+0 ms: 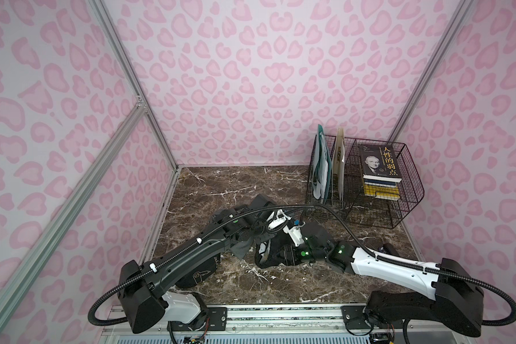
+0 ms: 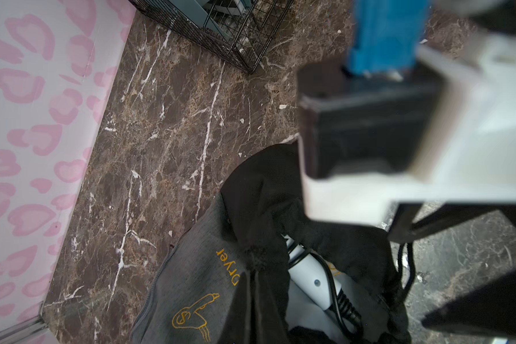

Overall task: Pack away hair dryers
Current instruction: Pull the drawstrings on both sides of the drawstring bag.

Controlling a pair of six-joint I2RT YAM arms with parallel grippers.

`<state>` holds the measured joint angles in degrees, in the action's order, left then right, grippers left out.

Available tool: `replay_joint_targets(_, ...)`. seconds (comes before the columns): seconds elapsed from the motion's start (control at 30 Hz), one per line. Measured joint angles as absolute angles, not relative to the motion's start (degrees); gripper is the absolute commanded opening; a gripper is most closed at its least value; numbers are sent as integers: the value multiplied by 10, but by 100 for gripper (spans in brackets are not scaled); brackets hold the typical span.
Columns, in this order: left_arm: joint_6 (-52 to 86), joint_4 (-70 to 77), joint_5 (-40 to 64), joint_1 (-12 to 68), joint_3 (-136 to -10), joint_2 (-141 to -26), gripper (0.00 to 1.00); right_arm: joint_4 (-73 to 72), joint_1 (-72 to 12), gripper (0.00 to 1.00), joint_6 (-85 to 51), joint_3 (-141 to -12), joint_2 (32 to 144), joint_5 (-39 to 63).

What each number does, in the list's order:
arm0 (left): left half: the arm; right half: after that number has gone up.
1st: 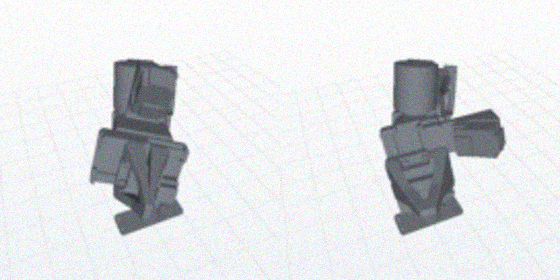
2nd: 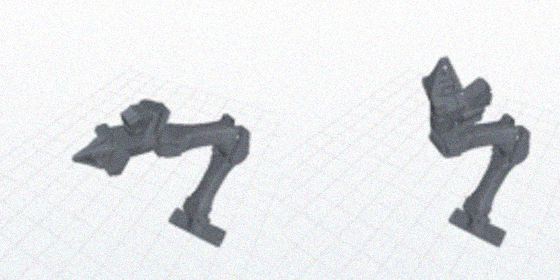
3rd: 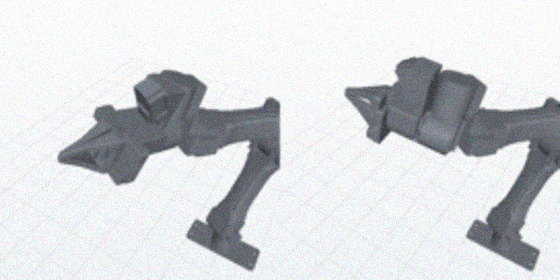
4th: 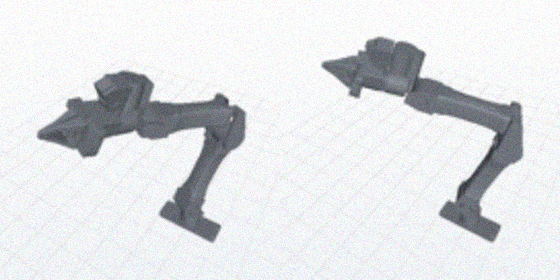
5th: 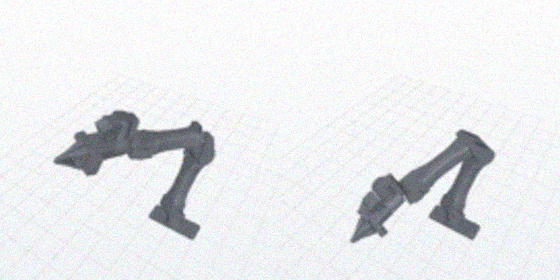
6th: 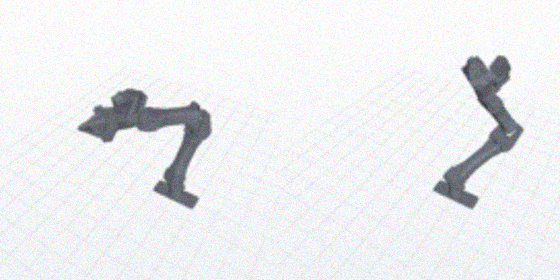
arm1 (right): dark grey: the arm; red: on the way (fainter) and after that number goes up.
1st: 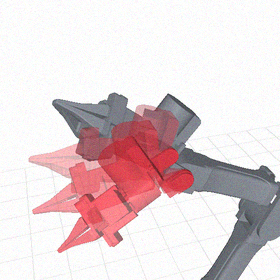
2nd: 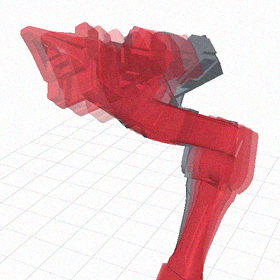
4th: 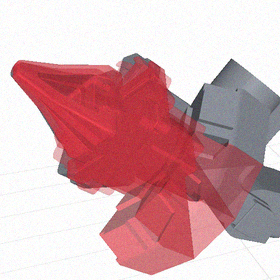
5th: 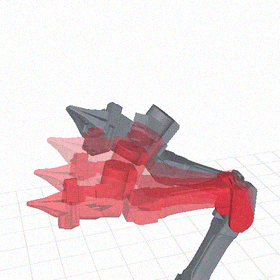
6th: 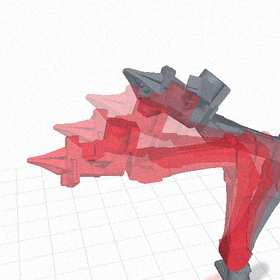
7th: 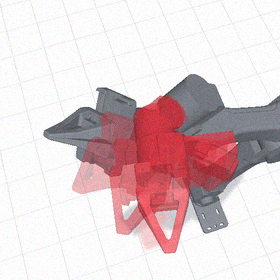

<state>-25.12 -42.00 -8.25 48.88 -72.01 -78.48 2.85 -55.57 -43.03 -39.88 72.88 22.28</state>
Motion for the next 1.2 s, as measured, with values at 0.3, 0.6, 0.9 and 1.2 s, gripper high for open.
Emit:
replay_joint_targets(0.3,-249,-423,-83,487,-722,-785,2,34,-608,52,-430,-411,739,107)
replay_joint_targets(0.6,-250,-432,-73,487,-729,-786,2,52,-616,51,-408,-430,756,60)
replay_joint_targets(0.9,-252,-436,-69,487,-733,-793,2,38,-622,50,-392,-423,758,79)
replay_joint_targets(1.2,-252,-439,-69,486,-737,-793,2,32,-624,38,-379,-427,785,90)
